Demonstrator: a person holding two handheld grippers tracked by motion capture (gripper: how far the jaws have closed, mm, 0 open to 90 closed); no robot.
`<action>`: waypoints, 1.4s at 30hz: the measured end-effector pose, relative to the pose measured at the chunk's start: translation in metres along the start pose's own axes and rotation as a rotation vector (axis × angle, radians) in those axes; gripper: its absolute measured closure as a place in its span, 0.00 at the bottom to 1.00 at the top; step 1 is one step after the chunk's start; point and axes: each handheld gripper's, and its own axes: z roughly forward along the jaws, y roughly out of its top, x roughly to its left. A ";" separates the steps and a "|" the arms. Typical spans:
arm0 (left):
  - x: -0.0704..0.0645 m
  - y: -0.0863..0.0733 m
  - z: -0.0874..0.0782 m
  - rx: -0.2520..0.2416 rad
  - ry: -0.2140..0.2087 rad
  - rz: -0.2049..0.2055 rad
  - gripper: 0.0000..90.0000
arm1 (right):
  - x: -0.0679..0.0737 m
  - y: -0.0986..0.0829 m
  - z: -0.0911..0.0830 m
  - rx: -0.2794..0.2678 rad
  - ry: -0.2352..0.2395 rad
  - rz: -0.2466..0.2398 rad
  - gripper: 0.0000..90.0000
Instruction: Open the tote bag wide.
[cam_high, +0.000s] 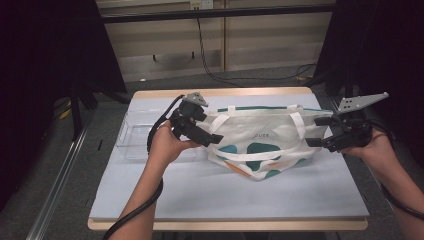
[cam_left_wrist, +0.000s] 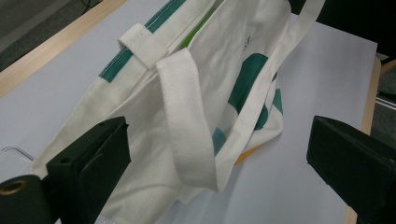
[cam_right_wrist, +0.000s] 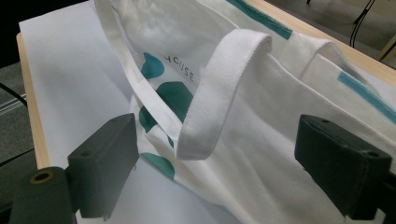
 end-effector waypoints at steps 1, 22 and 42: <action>0.000 0.001 0.001 -0.001 -0.001 0.000 0.07 | 0.000 0.001 -0.001 0.002 0.002 -0.001 0.14; 0.003 0.026 0.018 0.020 -0.031 0.033 0.09 | -0.010 0.020 -0.001 -0.003 0.004 -0.007 0.15; 0.005 0.041 0.033 0.020 -0.044 0.074 0.17 | -0.022 0.034 0.002 -0.009 0.007 0.000 0.15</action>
